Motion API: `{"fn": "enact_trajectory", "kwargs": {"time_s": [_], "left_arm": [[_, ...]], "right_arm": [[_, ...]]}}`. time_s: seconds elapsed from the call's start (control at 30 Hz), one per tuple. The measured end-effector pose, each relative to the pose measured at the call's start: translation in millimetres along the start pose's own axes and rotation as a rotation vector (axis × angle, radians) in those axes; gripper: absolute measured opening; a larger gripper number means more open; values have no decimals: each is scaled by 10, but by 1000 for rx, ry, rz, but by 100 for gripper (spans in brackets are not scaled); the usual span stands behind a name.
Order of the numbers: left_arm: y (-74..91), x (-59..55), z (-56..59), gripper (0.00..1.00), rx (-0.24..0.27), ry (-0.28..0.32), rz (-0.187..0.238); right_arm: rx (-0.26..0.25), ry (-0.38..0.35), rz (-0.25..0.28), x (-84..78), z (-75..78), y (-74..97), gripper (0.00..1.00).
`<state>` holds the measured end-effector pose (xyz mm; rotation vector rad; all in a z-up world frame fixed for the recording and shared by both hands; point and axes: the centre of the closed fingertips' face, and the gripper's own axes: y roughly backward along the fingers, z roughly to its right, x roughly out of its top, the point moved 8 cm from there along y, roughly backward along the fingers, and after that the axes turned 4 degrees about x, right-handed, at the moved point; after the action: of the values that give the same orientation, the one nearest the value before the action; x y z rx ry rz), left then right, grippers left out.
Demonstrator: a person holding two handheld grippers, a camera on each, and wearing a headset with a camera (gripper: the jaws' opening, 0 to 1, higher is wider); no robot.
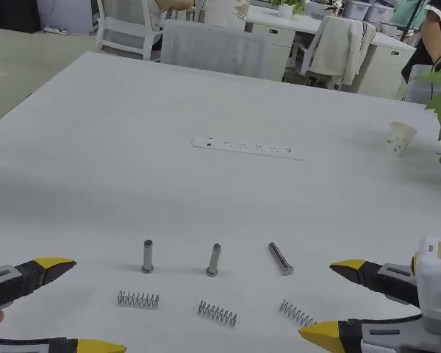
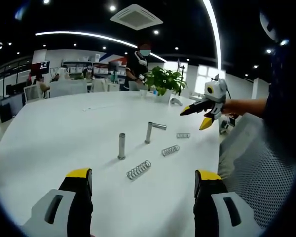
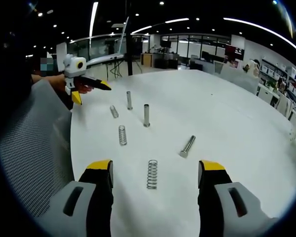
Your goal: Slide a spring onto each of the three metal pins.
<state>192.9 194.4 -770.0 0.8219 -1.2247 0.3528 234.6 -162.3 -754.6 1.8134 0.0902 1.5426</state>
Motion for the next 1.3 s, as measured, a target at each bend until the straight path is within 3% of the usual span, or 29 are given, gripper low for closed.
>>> {"fn": "enact_trajectory", "kwargs": {"time_s": [0.83, 1.3], "left_arm": [[-28, 54, -6, 82, -15, -14, -8], [-26, 81, 14, 81, -8, -19, -6]], "right_arm": [[-18, -26, 11, -47, -22, 23, 69], [-36, -28, 4, 2, 82, 17, 68]]}}
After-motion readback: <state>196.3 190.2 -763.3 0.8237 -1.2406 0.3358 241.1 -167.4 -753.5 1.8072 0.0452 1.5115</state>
